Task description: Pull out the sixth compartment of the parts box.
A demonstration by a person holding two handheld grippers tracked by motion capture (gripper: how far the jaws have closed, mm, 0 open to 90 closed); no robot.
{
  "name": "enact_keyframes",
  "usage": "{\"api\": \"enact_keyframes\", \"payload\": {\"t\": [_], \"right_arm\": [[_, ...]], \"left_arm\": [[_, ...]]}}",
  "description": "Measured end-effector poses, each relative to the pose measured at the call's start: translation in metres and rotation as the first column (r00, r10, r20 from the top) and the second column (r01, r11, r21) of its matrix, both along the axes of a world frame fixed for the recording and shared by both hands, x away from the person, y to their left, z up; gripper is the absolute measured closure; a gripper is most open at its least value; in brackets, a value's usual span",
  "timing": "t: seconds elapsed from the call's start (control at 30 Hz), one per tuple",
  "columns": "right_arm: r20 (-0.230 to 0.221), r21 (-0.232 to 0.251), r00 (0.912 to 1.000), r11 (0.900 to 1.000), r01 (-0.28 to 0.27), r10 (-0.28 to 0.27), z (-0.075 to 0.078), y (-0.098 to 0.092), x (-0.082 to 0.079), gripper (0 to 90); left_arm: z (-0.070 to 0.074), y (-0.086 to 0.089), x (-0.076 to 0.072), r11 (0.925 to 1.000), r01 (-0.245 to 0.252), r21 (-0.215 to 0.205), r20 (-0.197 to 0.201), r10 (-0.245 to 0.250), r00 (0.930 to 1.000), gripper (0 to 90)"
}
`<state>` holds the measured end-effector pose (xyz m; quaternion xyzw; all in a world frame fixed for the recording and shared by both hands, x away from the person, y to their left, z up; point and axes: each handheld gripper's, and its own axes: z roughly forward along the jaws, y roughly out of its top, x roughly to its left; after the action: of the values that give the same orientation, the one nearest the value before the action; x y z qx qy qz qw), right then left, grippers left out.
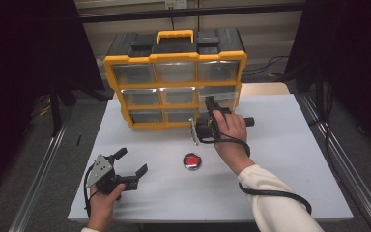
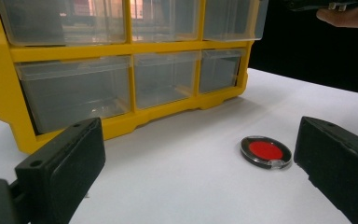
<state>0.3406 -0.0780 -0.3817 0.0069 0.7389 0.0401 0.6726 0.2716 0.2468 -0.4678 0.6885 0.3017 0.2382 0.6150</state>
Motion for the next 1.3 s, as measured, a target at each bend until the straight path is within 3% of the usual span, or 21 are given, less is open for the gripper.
{"api": "enact_keyframes", "payload": {"t": [0.53, 0.57, 0.6, 0.7, 0.73, 0.8, 0.93, 0.97, 1.23, 1.3], "right_arm": [[-0.009, -0.022, 0.9999, 1.000, -0.009, 0.008, 0.003, 0.002, -0.007, 81.2], [-0.011, -0.020, 0.9999, 1.000, -0.011, 0.010, 0.003, 0.002, -0.007, 81.6], [-0.021, -0.005, 0.9994, 1.000, -0.027, 0.027, 0.003, 0.002, -0.008, 90.0], [-0.014, -0.013, 0.9981, 0.998, -0.060, 0.060, 0.003, 0.007, -0.013, 89.8], [-0.019, -0.024, 0.9985, 0.998, -0.052, 0.051, 0.003, 0.009, -0.014, 88.4], [-0.058, 0.001, 0.9975, 0.999, -0.040, 0.040, 0.002, 0.011, -0.013, 84.7], [-0.048, 0.009, 0.9988, 1.000, -0.009, 0.010, 0.000, 0.008, -0.010, 72.2], [-0.034, 0.003, 0.9994, 1.000, -0.003, 0.003, 0.001, 0.006, -0.010, 72.1], [-0.050, -0.007, 0.9982, 0.999, 0.032, -0.032, 0.006, 0.002, 0.000, 68.5], [-0.061, -0.006, 0.9970, 0.999, 0.047, -0.048, 0.006, 0.001, 0.003, 68.1]], "left_arm": [[-0.001, -0.001, 0.000, 1.0000, -0.004, -0.002, -0.008, 0.004, 1.0000, 2.0], [0.000, -0.001, 0.000, 1.0000, -0.004, -0.003, -0.007, 0.004, 1.0000, 2.0], [0.000, -0.001, 0.000, 1.0000, -0.005, -0.003, -0.008, 0.005, 1.0000, 2.0], [-0.001, -0.001, 0.000, 1.0000, -0.006, -0.005, -0.010, 0.006, 0.9999, 2.0], [0.000, -0.001, -0.001, 1.0000, -0.005, -0.003, -0.008, 0.005, 1.0000, 2.0], [0.000, 0.000, -0.001, 1.0000, -0.002, 0.003, -0.005, 0.002, 1.0000, 2.1], [0.000, 0.000, 0.000, 1.0000, -0.006, -0.007, -0.009, 0.006, 0.9999, 2.0], [0.000, 0.000, 0.000, 1.0000, -0.005, -0.006, -0.009, 0.005, 0.9999, 2.0], [0.000, 0.000, 0.000, 0.9999, -0.005, 0.010, -0.002, 0.005, 1.0000, 2.1], [-0.001, -0.003, -0.001, 0.9998, -0.007, -0.021, -0.012, 0.006, 0.9999, 2.1]]}}
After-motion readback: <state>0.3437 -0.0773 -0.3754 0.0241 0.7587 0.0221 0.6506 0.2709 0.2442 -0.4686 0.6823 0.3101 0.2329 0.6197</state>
